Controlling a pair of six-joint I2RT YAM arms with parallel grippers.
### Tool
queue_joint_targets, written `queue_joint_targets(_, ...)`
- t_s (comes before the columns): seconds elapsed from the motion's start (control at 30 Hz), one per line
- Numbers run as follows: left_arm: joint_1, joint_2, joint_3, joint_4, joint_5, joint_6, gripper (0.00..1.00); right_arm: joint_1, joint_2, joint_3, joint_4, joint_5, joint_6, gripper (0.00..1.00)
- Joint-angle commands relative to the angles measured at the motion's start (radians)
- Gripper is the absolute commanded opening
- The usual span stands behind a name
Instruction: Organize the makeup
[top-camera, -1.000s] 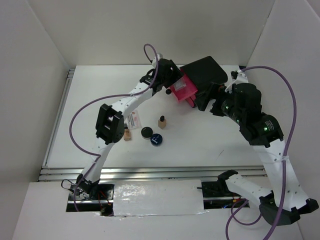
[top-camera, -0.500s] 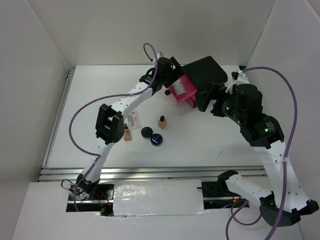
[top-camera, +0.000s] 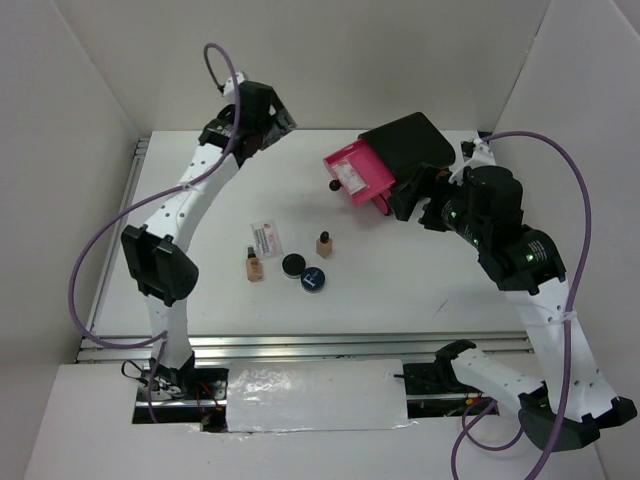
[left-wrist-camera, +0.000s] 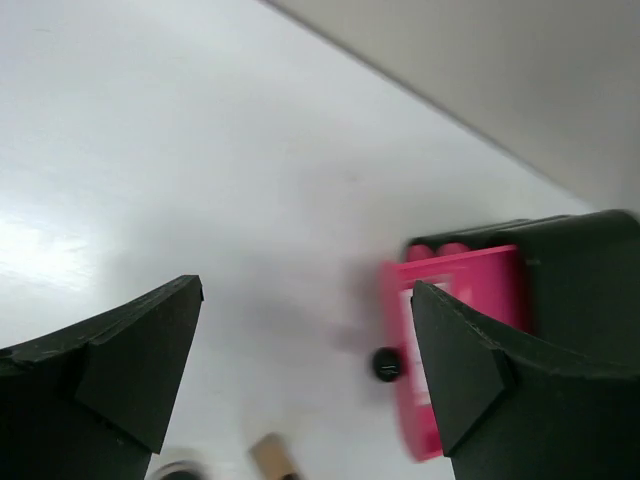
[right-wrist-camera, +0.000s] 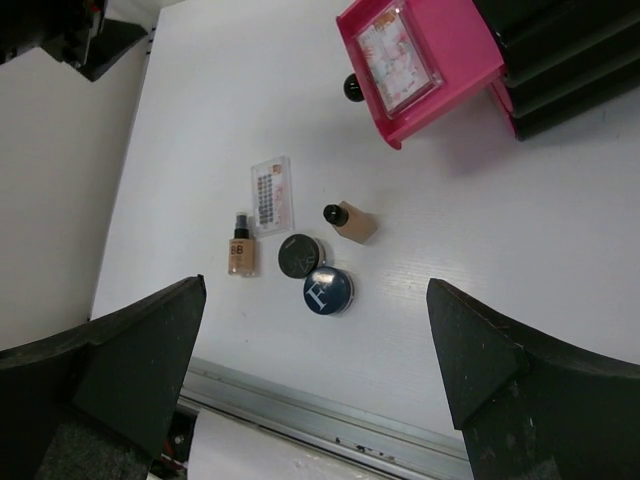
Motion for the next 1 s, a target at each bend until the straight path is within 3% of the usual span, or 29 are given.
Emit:
queue_joint_targets(0.0,-0.002,-0.007,-0.08,-0.194,-0.066,0.127,0.99,-0.003,0.014,0.009,0.062,-0.056,0.006,1.0)
queue_joint_targets(0.23,0.033,0.055,-0.308,-0.125,0.084,0.168,0.99,0.0,0.042,-0.004,0.109,-0.131,0.036,1.0)
queue_joint_targets(0.57,0.084,0.125,-0.281,-0.177,0.104,0.213,0.99,0.001,0.032,-0.038,0.129,-0.15,0.061,1.0)
queue_joint_targets(0.8,0.096,0.095,-0.407,-0.14,0.155,0.201,0.99,0.0,0.034,-0.021,0.112,-0.124,0.059,1.0)
queue_joint_targets(0.97,0.096,0.113,-0.415,-0.111,0.184,0.21,0.99,0.001,0.049,-0.014,0.116,-0.139,0.061,1.0)
